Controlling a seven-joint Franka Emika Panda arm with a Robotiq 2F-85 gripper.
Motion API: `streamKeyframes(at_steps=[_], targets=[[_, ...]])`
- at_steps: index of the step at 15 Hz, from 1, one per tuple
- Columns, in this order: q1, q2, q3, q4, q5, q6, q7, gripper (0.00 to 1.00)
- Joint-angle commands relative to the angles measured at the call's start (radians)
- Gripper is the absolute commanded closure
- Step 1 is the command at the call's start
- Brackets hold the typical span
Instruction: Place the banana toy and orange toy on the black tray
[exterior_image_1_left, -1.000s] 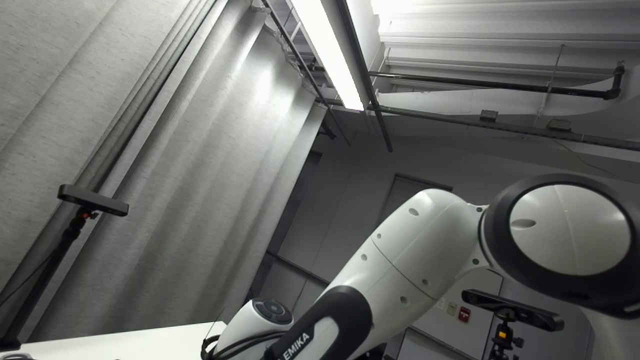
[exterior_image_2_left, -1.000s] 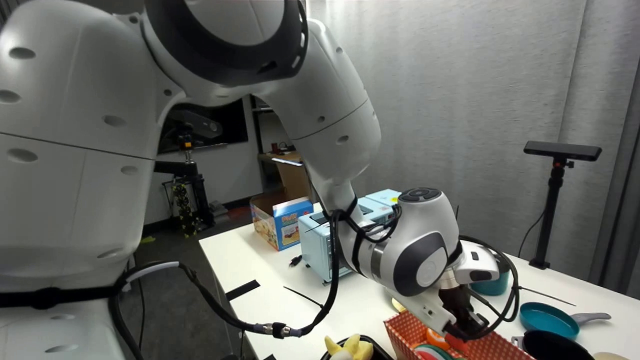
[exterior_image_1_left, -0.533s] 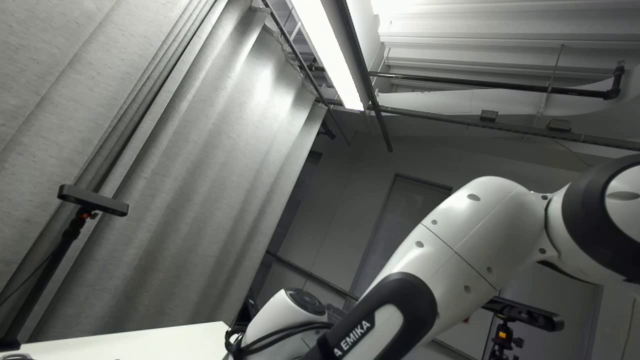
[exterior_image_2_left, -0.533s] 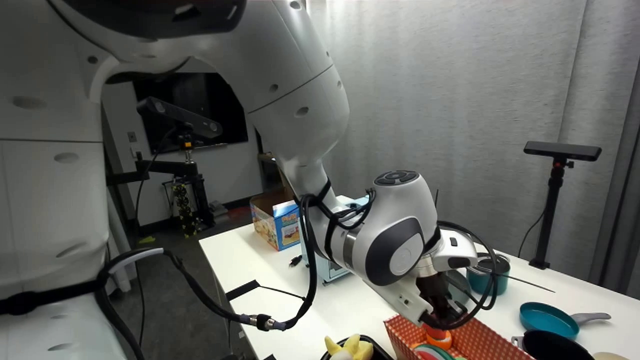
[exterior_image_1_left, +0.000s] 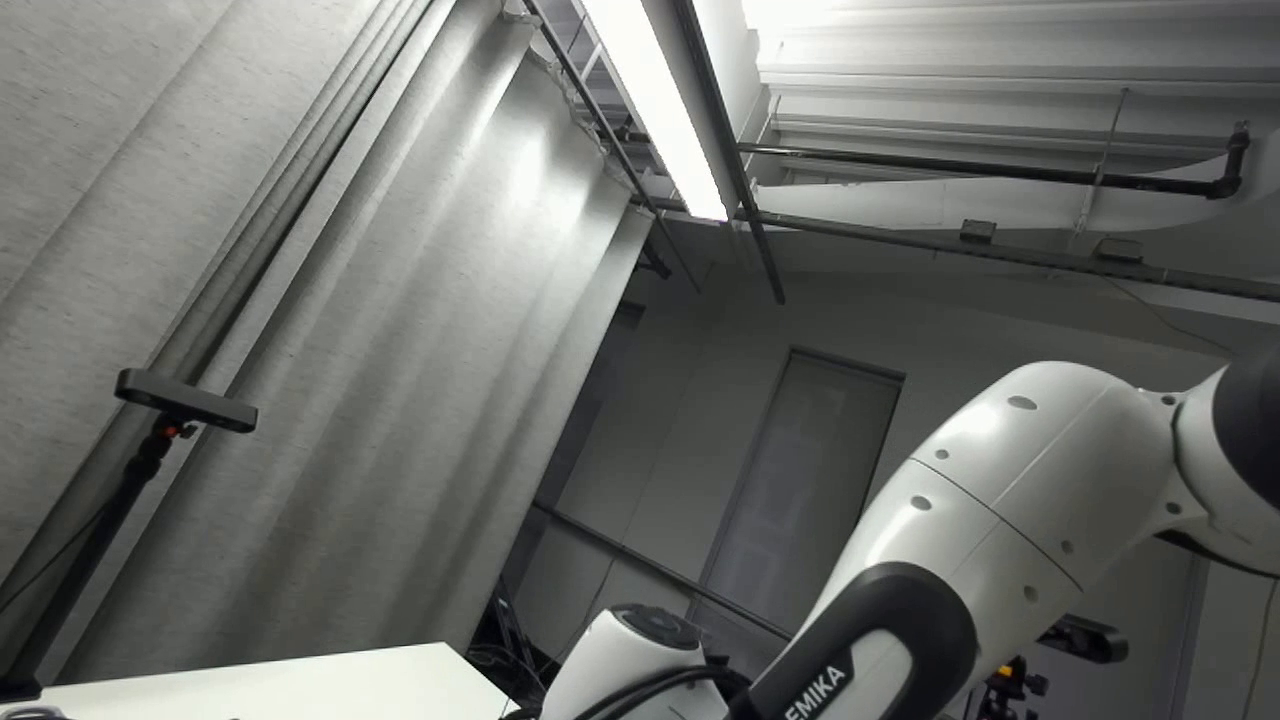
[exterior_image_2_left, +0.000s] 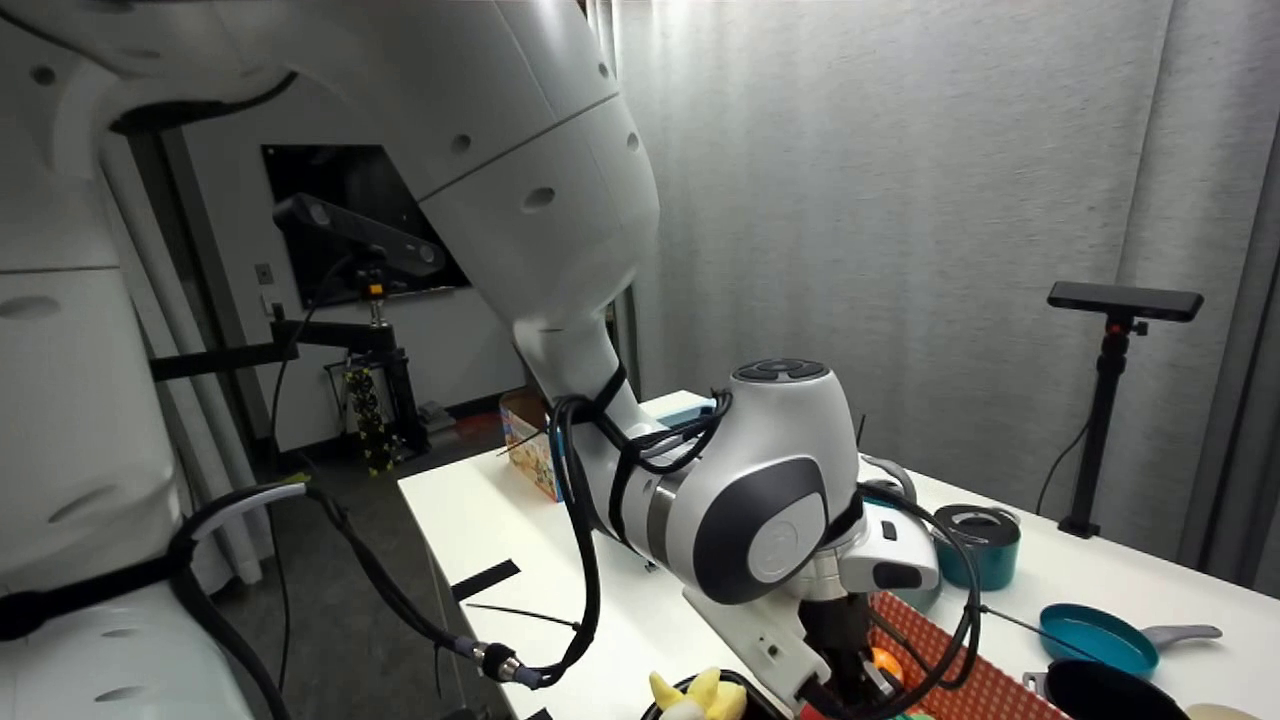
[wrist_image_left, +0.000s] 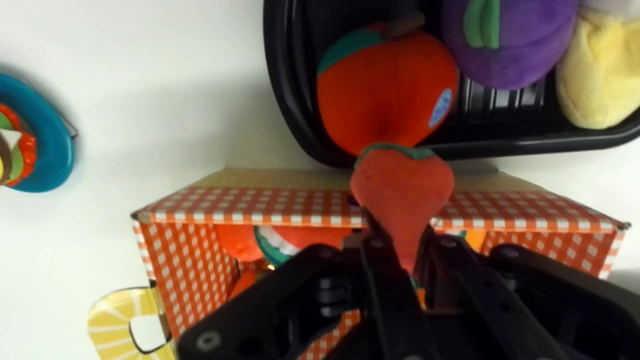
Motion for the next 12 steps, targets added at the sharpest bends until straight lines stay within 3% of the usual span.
streamKeyframes(at_steps=[1,7,12], targets=[[-0.123,-0.077,0.073,-0.045,-0.110,-0.074,0.066,0.97],[-0.234,-0.086,0.162,-0.069,-0.080,-0.136,0.055,0.97],[-0.257,-0.062,0.210,-0.065,0.064,-0.250,0.002,0.97]])
